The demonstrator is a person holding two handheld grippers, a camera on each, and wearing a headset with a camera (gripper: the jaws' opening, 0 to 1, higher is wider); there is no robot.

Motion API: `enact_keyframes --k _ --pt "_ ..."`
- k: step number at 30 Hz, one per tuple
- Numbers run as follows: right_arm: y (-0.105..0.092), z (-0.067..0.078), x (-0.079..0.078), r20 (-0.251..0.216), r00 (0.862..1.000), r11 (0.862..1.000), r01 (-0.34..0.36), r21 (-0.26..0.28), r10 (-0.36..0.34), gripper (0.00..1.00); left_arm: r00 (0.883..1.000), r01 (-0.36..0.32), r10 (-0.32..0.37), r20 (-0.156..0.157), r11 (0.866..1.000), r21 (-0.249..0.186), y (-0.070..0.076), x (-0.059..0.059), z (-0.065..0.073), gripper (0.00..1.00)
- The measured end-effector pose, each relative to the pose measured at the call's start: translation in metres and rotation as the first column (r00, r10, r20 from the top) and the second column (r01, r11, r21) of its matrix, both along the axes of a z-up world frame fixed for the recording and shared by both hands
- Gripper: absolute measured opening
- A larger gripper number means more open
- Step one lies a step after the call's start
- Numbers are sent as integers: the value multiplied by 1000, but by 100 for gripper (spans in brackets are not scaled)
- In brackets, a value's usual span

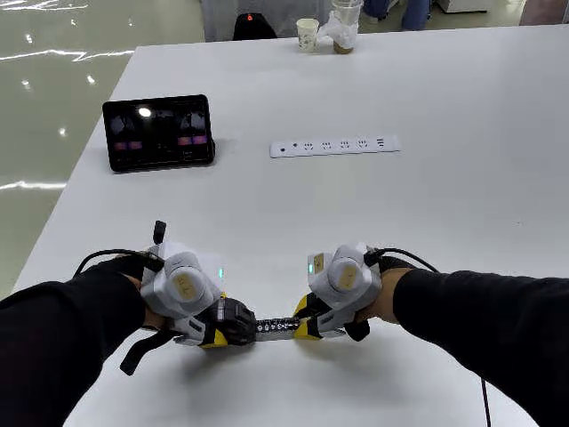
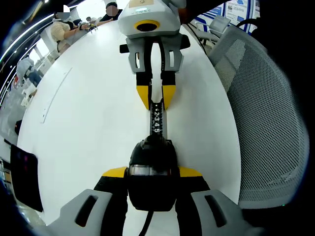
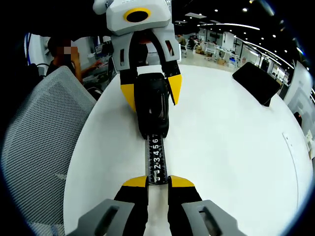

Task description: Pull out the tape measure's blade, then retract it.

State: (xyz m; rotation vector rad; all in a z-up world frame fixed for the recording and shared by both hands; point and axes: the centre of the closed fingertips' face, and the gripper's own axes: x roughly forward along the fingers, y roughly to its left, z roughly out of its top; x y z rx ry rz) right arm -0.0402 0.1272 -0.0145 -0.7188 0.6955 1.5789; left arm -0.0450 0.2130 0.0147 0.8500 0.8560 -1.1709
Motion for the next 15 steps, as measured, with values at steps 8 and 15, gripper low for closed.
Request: enact_keyframes --k 8,15 --pt "-4 0 2 1 1000 1000 5 -3 -5 11 1000 0 0 0 1000 0 0 0 0 31" --pt "-7 0 2 1 1000 1000 9 -5 -9 11 1000 -1 1 1 1000 0 0 0 -1 31"
